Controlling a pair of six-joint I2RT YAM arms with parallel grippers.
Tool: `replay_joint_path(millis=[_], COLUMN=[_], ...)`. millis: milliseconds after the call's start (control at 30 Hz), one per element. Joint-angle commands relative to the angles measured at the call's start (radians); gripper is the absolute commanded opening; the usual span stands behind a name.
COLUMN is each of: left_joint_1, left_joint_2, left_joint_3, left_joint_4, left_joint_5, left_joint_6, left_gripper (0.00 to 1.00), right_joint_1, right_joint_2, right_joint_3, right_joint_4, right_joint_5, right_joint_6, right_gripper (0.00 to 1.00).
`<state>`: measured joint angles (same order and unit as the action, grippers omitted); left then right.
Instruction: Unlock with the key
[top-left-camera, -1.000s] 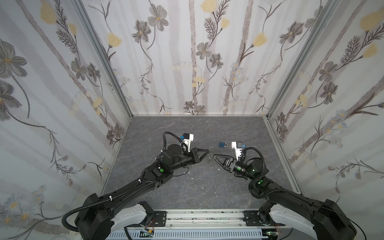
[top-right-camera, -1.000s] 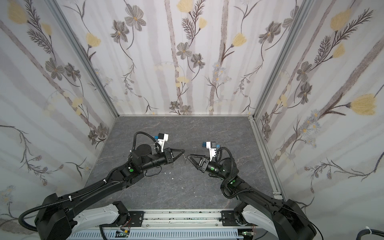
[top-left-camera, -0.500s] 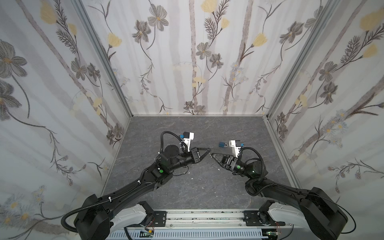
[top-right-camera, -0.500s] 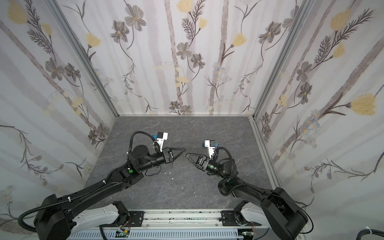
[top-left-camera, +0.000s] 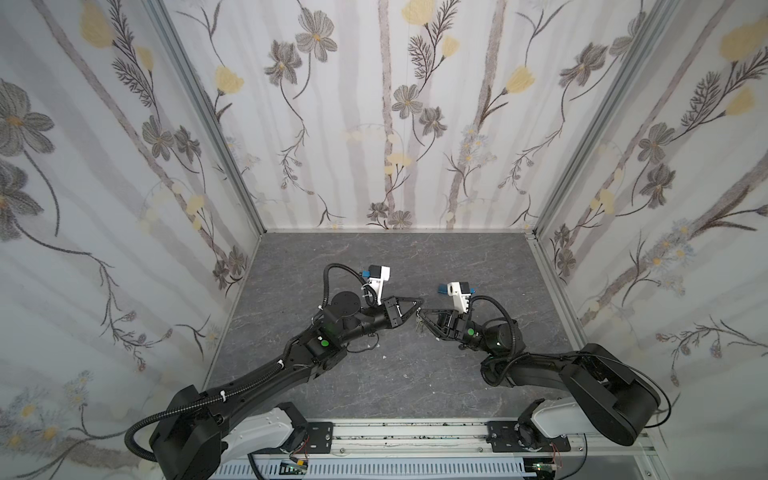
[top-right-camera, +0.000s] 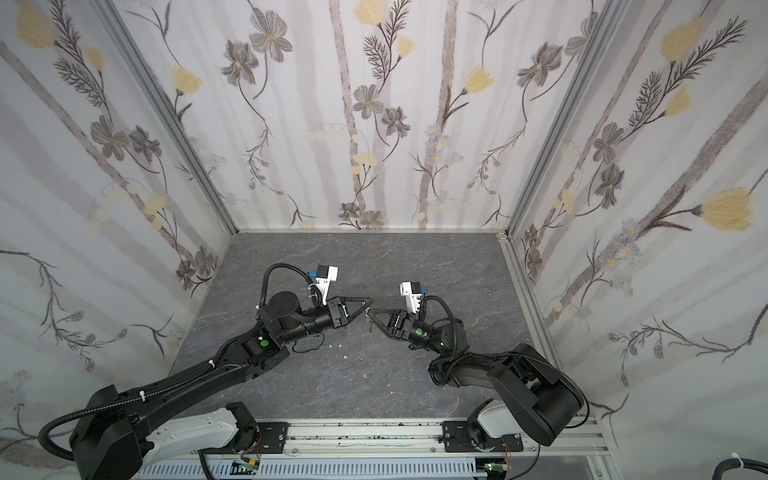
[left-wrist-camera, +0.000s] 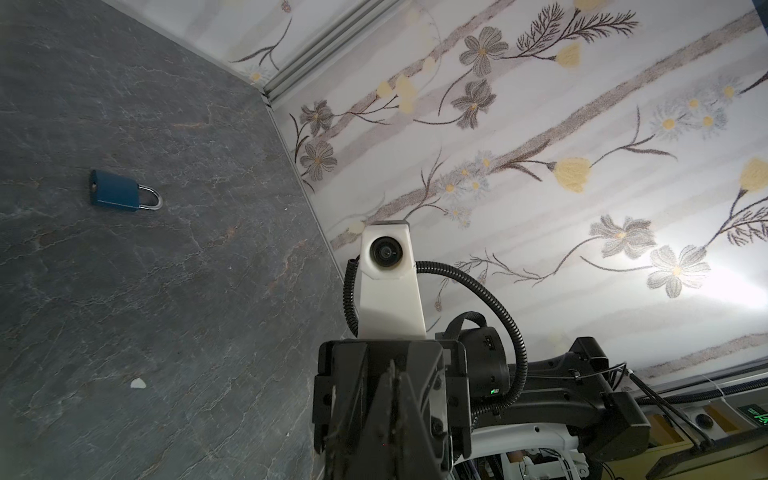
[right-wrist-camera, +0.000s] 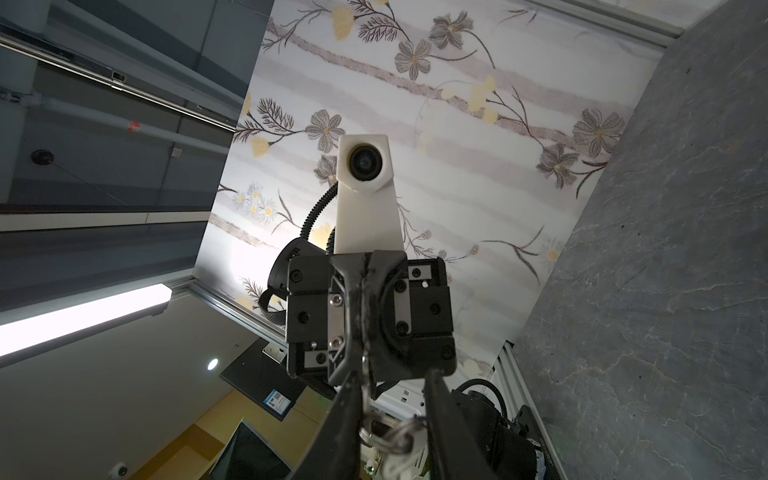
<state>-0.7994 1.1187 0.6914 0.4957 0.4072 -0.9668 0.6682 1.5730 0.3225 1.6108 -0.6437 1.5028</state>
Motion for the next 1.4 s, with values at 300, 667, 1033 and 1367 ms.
replay_joint_path(millis=[300,667,1033,1367], left_joint_1=[-0.002,0.024,0.025,0.024], left_joint_2=[-0.02,-0.113,-0.059,-0.036], left_joint_3=[-0.004,0.017,0.065,0.06], left_joint_4=[0.036,-0.207,-0.21,-0.173], left_joint_5=[-0.018,-0.037,0.053,0.096], left_joint_6=[0.002,0.05,0.049,0.033], left_gripper=[0.2,0.52,0.46,0.08], right_joint_1=[0.004,-0.004,-0.002,-0.005], right_joint_2=[-0.008,-0.047,-0.161,-0.198], right_joint_3=[0.004,-0.008,0.036,0.057], right_joint_4=[0.247,0.112,-0.236,-0.383], right_joint_5=[-0.024,-0.055,-0.084,-0.082], right_joint_6=[0.025,-0.072,-0.258,-0.335], right_gripper=[0.0,0.0,0.0,0.0])
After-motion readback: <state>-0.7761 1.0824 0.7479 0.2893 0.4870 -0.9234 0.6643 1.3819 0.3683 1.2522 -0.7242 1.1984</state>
